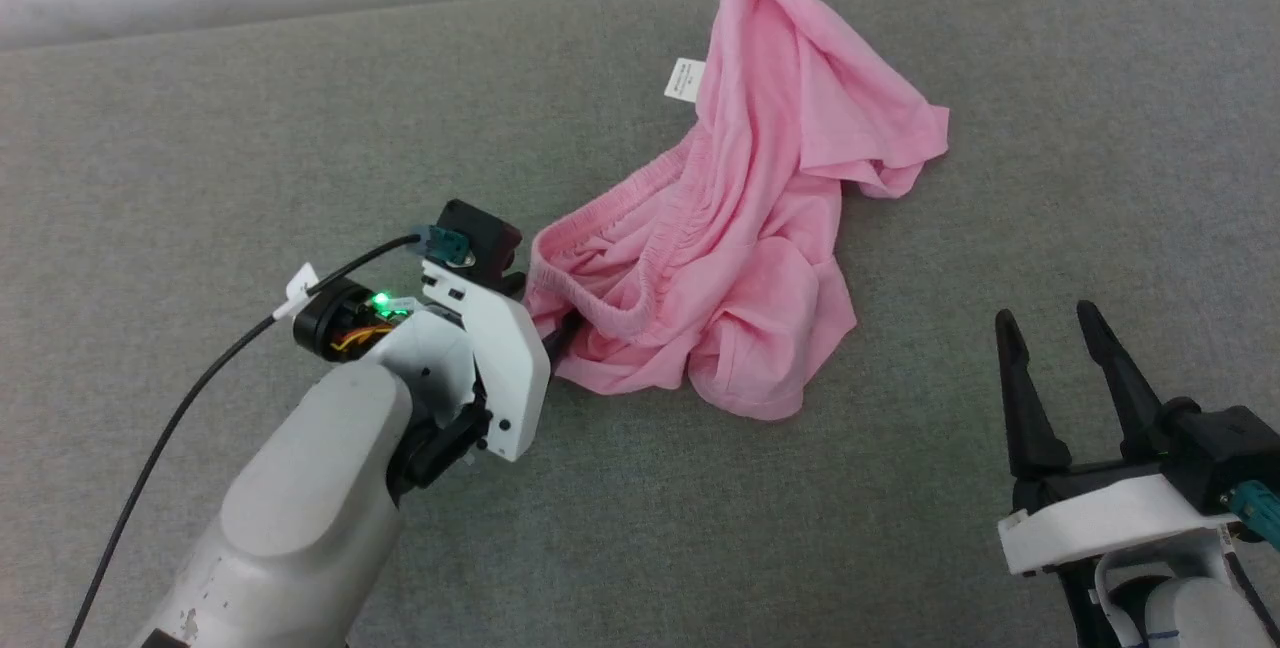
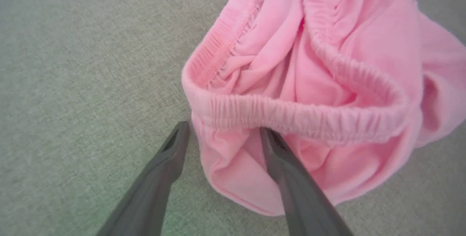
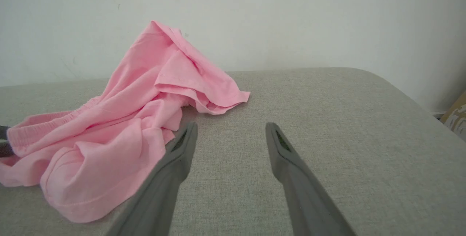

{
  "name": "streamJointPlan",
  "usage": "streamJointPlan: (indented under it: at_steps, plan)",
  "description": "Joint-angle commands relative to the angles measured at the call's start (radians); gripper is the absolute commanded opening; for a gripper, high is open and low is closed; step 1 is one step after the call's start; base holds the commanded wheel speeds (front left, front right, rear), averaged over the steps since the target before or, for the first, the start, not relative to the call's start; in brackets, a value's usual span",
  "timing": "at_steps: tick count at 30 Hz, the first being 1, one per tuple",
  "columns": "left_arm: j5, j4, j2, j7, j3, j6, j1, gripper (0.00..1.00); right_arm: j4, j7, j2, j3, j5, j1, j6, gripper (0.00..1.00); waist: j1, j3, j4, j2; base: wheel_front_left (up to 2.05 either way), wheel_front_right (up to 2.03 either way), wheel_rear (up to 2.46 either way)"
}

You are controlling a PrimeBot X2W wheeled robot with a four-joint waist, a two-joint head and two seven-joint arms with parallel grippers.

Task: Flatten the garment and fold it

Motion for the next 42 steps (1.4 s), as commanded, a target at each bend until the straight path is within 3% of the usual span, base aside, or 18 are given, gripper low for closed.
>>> streamJointPlan:
  at_steps: [1,2,3,8,14,15,24,28,29,30,31,37,42]
  plan:
    - [-0.013,0.018,-0.005,-0.003,-0.013,-0.007,-0.021,0.98,0.004,-0.005,0.003,0.002,0.0,-0.018,-0.001,1.0,-0.0003,0.028,-0.016,-0.0001,0.0,0.0,0.0]
    - [-0.021,0.027,-0.007,-0.009,-0.023,-0.007,-0.028,0.07,0.007,-0.006,0.003,0.003,-0.002,-0.02,-0.001,1.0,-0.0003,0.03,-0.014,-0.0001,0.0,0.0,0.0]
    - [-0.028,0.034,-0.007,-0.02,-0.03,-0.007,-0.035,0.0,0.009,-0.006,0.003,0.004,-0.003,-0.022,-0.001,1.0,-0.0003,0.031,-0.013,-0.0001,0.0,0.0,0.0]
    - [-0.052,0.063,-0.023,-0.159,0.01,0.004,-0.035,0.0,0.022,0.0,0.003,0.007,-0.018,-0.02,-0.001,1.0,-0.0003,0.005,0.014,-0.0001,0.0,0.0,0.0]
    - [-0.135,0.035,-0.041,-0.363,0.156,0.087,0.059,0.0,0.033,0.043,0.003,0.038,-0.038,0.007,-0.001,1.0,-0.0003,-0.069,0.061,-0.0001,0.0,0.0,0.0]
    - [-0.135,0.035,-0.041,-0.363,0.156,0.087,0.059,0.0,0.033,0.043,0.003,0.038,-0.038,0.007,-0.001,1.0,-0.0003,-0.069,0.061,-0.0001,0.0,0.0,0.0]
    - [-0.214,0.03,-0.037,-0.478,0.306,0.251,0.3,0.0,0.041,0.137,-0.003,0.074,-0.037,0.051,-0.001,1.0,-0.0003,-0.14,0.143,-0.0001,0.0,0.0,0.0]
    - [-0.232,0.033,-0.06,-0.493,0.319,0.29,0.377,0.0,0.044,0.171,-0.016,0.082,-0.032,0.061,-0.001,1.0,-0.0003,-0.155,0.17,-0.0001,0.0,0.0,0.0]
    - [-0.232,0.029,-0.066,-0.493,0.313,0.289,0.389,0.07,0.044,0.178,-0.019,0.083,-0.03,0.061,-0.001,1.0,-0.0003,-0.157,0.176,-0.0001,0.0,0.0,0.0]
    - [-0.231,0.024,-0.069,-0.496,0.306,0.283,0.395,0.84,0.043,0.185,-0.021,0.083,-0.025,0.059,-0.001,1.0,-0.0003,-0.159,0.184,-0.0001,0.0,0.0,0.0]
    - [-0.229,0.017,-0.073,-0.508,0.302,0.275,0.397,1.0,0.042,0.193,-0.024,0.085,-0.018,0.056,-0.001,1.0,-0.0003,-0.161,0.192,-0.0001,0.0,0.0,0.0]
    - [-0.168,-0.054,-0.076,-0.654,0.292,0.214,0.391,1.0,0.032,0.294,-0.069,0.107,0.04,-0.012,-0.001,1.0,-0.0003,-0.166,0.247,-0.0001,0.0,0.0,0.0]
    - [-0.008,-0.169,-0.077,-0.683,0.333,0.187,0.426,1.0,0.08,0.492,-0.106,0.157,0.116,-0.111,-0.001,1.0,-0.0003,-0.164,0.3,-0.0001,0.0,0.0,0.0]
